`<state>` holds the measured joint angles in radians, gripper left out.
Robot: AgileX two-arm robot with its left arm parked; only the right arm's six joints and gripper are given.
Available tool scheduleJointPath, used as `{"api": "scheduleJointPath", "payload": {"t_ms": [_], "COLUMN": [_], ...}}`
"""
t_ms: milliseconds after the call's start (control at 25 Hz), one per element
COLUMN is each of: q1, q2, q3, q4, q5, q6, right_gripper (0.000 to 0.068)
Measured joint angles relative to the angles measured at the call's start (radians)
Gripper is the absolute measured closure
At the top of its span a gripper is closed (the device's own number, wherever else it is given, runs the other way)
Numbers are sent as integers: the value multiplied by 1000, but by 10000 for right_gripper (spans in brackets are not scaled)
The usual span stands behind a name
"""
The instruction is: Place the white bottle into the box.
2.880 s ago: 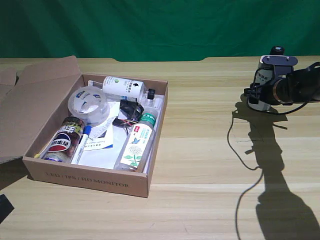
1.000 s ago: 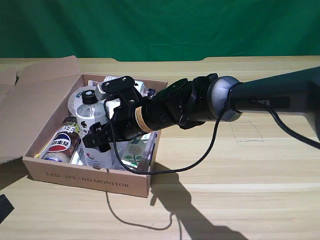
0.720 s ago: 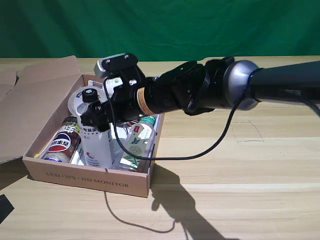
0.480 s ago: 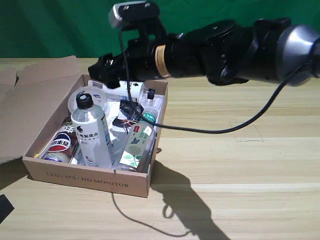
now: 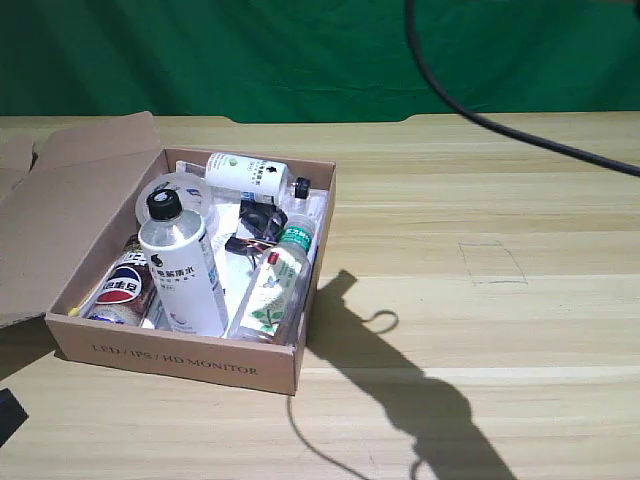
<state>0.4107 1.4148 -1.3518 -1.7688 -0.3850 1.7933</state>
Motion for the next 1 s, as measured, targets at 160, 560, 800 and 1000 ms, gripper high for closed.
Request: {"api": "scheduleJointPath", "payload": {"t_ms": [160, 560, 800, 1000], "q1": [-103, -276, -279, -279], "q2": [-138, -547, -793, -891], "q3": [132, 651, 869, 925], "q4": [0, -1, 5, 17], "q5": [-15, 48, 207, 283], "q6": [-22, -116, -130, -131], "right_gripper": [675, 680, 680, 680]}}
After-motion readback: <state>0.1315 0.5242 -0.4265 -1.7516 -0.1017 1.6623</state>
